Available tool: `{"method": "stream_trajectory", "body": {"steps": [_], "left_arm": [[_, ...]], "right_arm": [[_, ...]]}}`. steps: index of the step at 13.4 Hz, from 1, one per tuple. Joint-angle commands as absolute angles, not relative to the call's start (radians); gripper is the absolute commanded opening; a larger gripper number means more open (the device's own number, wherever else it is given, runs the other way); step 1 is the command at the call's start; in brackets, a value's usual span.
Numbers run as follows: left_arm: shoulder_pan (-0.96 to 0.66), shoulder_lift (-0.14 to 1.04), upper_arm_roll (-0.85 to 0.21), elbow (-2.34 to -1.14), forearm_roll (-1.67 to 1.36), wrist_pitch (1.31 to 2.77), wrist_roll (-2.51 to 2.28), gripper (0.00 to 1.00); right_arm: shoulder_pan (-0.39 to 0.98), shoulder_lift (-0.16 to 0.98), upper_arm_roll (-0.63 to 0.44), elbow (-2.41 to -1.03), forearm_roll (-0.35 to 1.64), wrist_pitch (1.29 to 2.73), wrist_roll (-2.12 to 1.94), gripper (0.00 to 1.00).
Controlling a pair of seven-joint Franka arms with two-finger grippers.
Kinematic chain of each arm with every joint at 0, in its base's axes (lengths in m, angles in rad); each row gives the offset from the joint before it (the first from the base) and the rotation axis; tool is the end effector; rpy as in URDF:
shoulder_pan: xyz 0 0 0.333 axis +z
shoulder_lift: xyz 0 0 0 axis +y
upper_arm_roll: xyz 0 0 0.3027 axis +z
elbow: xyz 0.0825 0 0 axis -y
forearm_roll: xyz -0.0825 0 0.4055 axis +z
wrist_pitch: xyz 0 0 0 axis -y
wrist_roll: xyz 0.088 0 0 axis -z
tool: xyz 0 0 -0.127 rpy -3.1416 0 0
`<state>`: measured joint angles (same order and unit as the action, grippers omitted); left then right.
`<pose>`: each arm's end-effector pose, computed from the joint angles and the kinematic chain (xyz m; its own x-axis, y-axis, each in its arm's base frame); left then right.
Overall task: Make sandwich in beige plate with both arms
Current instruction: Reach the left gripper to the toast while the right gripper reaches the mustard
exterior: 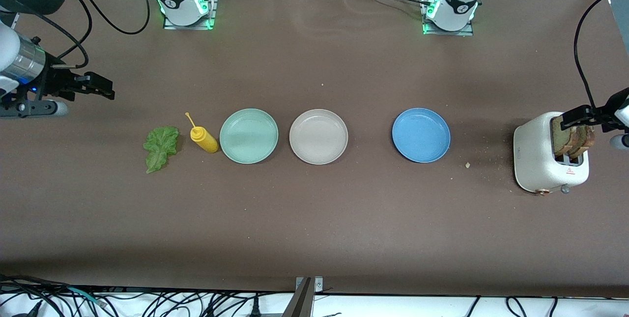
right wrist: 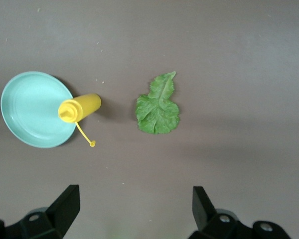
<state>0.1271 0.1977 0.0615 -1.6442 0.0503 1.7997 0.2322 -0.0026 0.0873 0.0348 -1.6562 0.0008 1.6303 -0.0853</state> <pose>0.6239 0.1221 0.4543 0.9969 -0.0555 -0.0550 -0.0582 -0.9971 -0.0492 0.5950 0.0187 0.5028 0.9868 0.1172 -0.1122 0.1164 -0.9931 -0.0134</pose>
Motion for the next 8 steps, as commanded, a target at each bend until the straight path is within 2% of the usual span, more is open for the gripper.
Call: {"method": "stream_trajectory", "body": {"steps": [1, 4, 8], "left_arm": [[0.163, 0.183, 0.052, -1.716, 0.029, 1.874, 0.301, 1.00], [0.181, 0.179, 0.052, -1.790, 0.029, 1.952, 0.313, 1.00], [0.213, 0.187, 0.052, -1.874, 0.029, 2.060, 0.337, 1.00]], "right_arm": [[-0.012, 0.091, 0.026, -1.658, 0.015, 1.627, -0.211, 1.00], [-0.014, 0.092, 0.000, -1.690, 0.021, 1.683, -0.372, 1.00], [-0.012, 0.101, -0.076, -1.743, 0.175, 1.718, -0.622, 1.00]]}}
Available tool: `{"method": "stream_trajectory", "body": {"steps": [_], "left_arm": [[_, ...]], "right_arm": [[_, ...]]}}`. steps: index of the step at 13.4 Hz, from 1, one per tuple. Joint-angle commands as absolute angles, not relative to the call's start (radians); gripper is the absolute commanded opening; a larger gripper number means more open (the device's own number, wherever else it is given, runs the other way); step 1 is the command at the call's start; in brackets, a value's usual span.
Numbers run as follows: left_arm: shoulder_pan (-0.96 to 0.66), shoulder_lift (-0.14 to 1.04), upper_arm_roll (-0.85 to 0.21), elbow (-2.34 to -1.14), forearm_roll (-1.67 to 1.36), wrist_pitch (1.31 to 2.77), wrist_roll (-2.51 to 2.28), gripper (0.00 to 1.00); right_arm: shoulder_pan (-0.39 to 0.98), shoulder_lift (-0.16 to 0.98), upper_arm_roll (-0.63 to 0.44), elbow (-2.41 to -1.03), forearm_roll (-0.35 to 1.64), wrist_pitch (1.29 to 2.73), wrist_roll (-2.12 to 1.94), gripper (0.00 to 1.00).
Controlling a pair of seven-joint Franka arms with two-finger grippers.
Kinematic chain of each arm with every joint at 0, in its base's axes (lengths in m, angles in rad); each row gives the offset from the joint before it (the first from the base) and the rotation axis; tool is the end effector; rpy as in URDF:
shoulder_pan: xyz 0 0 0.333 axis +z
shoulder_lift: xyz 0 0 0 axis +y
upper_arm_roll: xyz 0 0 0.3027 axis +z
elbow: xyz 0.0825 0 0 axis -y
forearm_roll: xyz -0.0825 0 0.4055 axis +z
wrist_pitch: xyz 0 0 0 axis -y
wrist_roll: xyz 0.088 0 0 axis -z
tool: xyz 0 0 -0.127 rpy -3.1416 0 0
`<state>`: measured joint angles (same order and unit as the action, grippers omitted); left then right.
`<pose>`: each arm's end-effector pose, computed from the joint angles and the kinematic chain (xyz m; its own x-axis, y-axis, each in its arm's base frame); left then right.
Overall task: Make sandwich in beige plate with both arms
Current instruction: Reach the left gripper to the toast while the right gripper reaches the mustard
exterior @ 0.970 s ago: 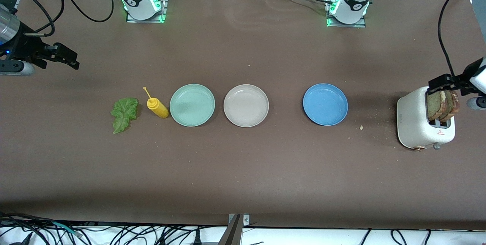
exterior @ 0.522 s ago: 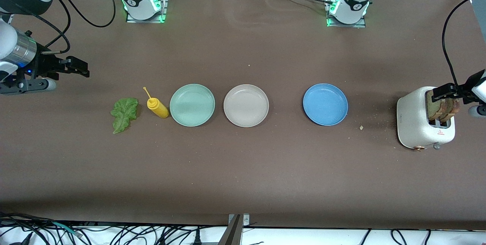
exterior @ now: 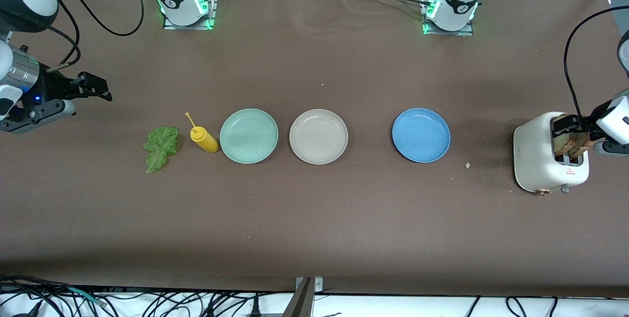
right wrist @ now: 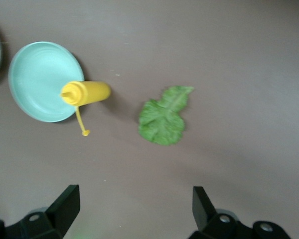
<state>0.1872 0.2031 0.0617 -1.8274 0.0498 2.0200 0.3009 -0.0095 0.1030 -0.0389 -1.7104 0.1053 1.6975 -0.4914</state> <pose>0.6086 0.1572 0.3793 0.9969 -0.0743 -0.0273 -0.0756 -0.9958 -0.0512 0.5994 -0.0163 0.4726 0.9085 0.4140 -0.0562 0.4033 -0.9041 -0.1413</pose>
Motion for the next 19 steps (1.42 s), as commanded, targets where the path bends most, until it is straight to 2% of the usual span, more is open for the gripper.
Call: {"method": "stream_trajectory", "body": {"steps": [1, 3, 5, 8, 10, 13, 14, 15, 19], "left_arm": [[0.222, 0.193, 0.052, -1.875, 0.029, 2.065, 0.339, 1.00], [0.225, 0.199, 0.052, -1.881, 0.029, 2.077, 0.337, 1.00], [0.225, 0.218, 0.052, -1.887, 0.029, 2.086, 0.337, 1.00], [0.225, 0.233, 0.052, -1.888, 0.029, 2.105, 0.337, 1.00], [0.225, 0.242, 0.052, -1.888, 0.029, 2.105, 0.337, 0.98], [0.227, 0.255, 0.052, -1.888, 0.031, 2.097, 0.341, 0.67], [0.232, 0.255, 0.054, -1.885, 0.035, 2.097, 0.344, 0.60], [0.239, 0.255, 0.054, -1.885, 0.038, 2.097, 0.363, 0.59], [0.261, 0.262, 0.054, -1.873, 0.046, 2.098, 0.391, 0.42]], "right_arm": [[-0.014, 0.116, -0.098, -1.750, 0.207, 1.715, -0.699, 1.00], [-0.014, 0.150, -0.141, -1.770, 0.338, 1.710, -0.860, 1.00], [-0.014, 0.188, -0.149, -1.773, 0.365, 1.720, -0.999, 1.00], [-0.014, 0.239, -0.147, -1.818, 0.388, 1.860, -1.308, 1.00], [-0.015, 0.288, -0.147, -1.819, 0.500, 1.870, -1.464, 1.00], [-0.046, 0.391, -0.147, -1.825, 0.696, 1.858, -1.746, 1.00], [-0.052, 0.422, -0.147, -1.825, 0.748, 1.855, -1.814, 1.00], [-0.061, 0.457, -0.147, -1.825, 0.805, 1.850, -1.898, 1.00], [-0.067, 0.595, -0.146, -1.819, 1.041, 1.746, -2.182, 1.00]]}}
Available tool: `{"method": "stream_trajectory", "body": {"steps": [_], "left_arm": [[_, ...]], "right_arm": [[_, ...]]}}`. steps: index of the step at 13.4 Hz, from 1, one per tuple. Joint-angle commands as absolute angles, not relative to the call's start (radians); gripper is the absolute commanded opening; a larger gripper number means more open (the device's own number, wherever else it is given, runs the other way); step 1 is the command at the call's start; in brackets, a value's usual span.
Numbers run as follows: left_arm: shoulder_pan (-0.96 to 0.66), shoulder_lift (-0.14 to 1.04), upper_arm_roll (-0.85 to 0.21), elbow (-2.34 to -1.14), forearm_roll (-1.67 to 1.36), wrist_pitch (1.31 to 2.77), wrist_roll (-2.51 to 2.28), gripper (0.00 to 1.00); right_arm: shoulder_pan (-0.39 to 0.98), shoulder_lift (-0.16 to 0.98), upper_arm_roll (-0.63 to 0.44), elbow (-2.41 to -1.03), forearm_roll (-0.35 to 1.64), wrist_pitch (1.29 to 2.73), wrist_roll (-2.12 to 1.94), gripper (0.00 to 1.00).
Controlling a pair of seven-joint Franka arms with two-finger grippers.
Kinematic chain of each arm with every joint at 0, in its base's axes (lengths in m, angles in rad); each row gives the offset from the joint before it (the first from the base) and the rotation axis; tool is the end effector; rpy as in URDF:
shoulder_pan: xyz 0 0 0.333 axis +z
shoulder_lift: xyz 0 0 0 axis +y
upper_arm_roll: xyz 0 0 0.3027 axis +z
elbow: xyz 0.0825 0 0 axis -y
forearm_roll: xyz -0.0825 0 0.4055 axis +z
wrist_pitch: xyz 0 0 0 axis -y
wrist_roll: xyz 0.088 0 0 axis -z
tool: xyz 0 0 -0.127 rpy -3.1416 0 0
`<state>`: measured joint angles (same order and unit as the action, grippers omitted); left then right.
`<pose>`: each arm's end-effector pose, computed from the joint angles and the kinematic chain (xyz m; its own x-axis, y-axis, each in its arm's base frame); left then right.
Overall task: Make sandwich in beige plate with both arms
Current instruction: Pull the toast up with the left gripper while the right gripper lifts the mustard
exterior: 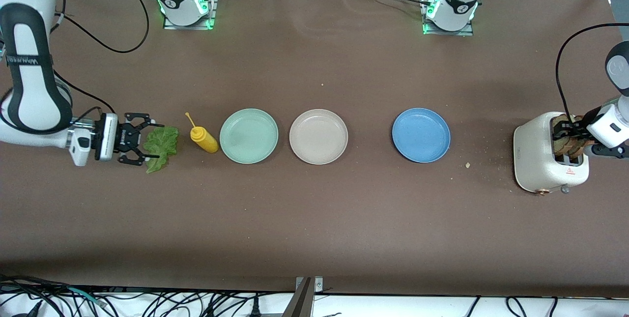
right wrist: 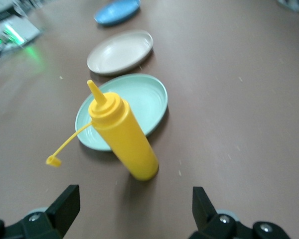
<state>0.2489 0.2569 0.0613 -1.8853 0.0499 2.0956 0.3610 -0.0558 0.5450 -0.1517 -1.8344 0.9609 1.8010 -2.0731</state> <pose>0.5940 0.1927 0.3243 0.9950 -0.0770 -0.0643 -0.0795 -0.9961 -0.0372 0.6073 -0.0393 0.1857 0.2644 0.6141 0.7436 0.9592 -0.0876 -0.2687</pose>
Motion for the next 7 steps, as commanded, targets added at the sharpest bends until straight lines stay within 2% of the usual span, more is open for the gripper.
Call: {"method": "stream_trajectory", "body": {"steps": [1, 2, 4, 5, 7], "left_arm": [[0.259, 0.261, 0.054, -1.871, 0.046, 2.095, 0.390, 0.39], [0.259, 0.262, 0.054, -1.870, 0.046, 2.094, 0.381, 0.29], [0.258, 0.262, 0.054, -1.870, 0.046, 2.092, 0.377, 0.15], [0.256, 0.262, 0.054, -1.870, 0.046, 2.092, 0.376, 0.04], [0.256, 0.262, 0.055, -1.861, 0.048, 2.086, 0.382, 0.00]], "right_arm": [[-0.067, 0.623, -0.146, -1.819, 1.069, 1.717, -2.231, 1.00], [-0.067, 0.652, -0.144, -1.816, 1.092, 1.686, -2.302, 1.00], [-0.069, 0.696, -0.144, -1.815, 1.132, 1.639, -2.402, 1.00], [-0.069, 0.721, -0.143, -1.815, 1.159, 1.619, -2.446, 0.99], [-0.064, 0.776, -0.135, -1.813, 1.241, 1.577, -2.546, 0.99]]}}
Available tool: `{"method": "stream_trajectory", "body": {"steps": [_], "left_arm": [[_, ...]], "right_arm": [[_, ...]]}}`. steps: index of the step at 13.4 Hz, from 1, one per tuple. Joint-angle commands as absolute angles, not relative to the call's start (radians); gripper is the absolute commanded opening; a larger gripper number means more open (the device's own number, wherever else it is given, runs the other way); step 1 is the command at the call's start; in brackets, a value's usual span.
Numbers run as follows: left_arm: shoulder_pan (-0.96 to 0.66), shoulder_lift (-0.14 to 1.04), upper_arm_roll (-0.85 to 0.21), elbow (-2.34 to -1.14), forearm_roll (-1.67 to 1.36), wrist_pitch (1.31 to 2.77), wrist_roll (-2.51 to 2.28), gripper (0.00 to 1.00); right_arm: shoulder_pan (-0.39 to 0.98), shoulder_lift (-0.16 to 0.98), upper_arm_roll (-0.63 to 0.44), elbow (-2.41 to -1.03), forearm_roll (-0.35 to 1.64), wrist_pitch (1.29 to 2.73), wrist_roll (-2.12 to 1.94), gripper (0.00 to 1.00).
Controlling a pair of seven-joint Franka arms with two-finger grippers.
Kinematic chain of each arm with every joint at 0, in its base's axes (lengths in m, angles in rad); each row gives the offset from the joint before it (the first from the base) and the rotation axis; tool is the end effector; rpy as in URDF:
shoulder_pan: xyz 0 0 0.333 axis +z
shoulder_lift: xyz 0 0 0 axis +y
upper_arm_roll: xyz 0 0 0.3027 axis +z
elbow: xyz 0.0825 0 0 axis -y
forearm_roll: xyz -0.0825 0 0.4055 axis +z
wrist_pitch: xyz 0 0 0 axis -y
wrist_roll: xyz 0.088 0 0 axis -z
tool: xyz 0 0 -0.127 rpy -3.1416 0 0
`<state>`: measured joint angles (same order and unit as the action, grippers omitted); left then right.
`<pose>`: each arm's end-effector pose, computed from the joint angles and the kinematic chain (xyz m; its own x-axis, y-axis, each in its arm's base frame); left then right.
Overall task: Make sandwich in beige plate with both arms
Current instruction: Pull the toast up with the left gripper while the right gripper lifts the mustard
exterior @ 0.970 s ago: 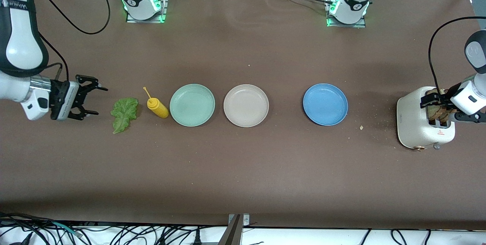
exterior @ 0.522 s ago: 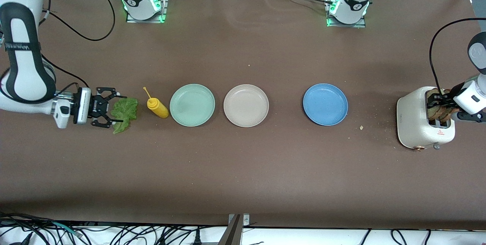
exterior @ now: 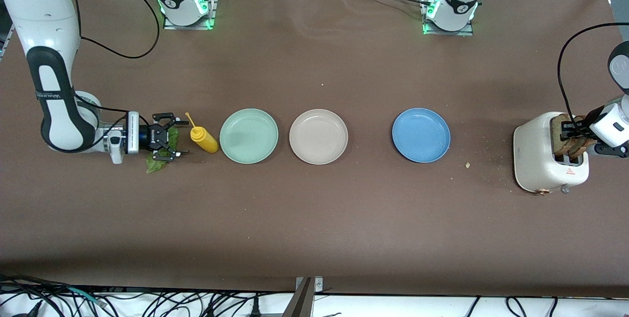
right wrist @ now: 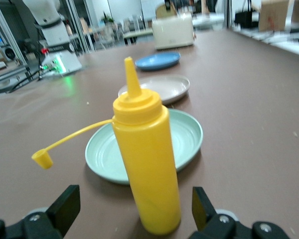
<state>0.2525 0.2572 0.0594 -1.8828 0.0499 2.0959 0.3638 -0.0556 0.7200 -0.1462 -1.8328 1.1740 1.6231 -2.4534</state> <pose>0.5944 0.1939 0.3253 0.9950 -0.0781 -0.0620 -0.0805 -0.9960 -0.0375 0.5770 -0.0043 0.1031 0.1018 0.3616 0.9268 0.9850 0.0938 -0.1448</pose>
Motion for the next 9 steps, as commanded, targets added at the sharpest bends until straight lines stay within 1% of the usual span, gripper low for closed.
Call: {"method": "stream_trajectory", "body": {"steps": [1, 5, 6, 7, 8, 9], "left_arm": [[0.256, 0.262, 0.054, -1.853, 0.052, 2.066, 0.382, 0.00], [0.224, 0.261, 0.049, -1.729, 0.153, 1.965, 0.400, 0.00], [0.215, 0.264, 0.049, -1.688, 0.153, 1.924, 0.400, 0.00], [0.193, 0.264, 0.049, -1.668, 0.155, 1.904, 0.399, 0.00], [0.169, 0.264, 0.051, -1.643, 0.156, 1.895, 0.399, 0.00], [0.164, 0.264, 0.051, -1.611, 0.156, 1.860, 0.399, 0.00]], "right_arm": [[-0.061, 0.791, -0.133, -1.813, 1.264, 1.569, -2.574, 0.99], [-0.060, 0.801, -0.092, -1.812, 1.319, 1.555, -2.582, 0.99], [-0.061, 0.801, -0.084, -1.812, 1.321, 1.549, -2.582, 0.95], [-0.061, 0.801, -0.083, -1.810, 1.322, 1.549, -2.582, 0.87], [-0.061, 0.801, -0.083, -1.803, 1.321, 1.546, -2.582, 0.67], [-0.063, 0.801, -0.084, -1.798, 1.321, 1.528, -2.571, 0.39]]}}
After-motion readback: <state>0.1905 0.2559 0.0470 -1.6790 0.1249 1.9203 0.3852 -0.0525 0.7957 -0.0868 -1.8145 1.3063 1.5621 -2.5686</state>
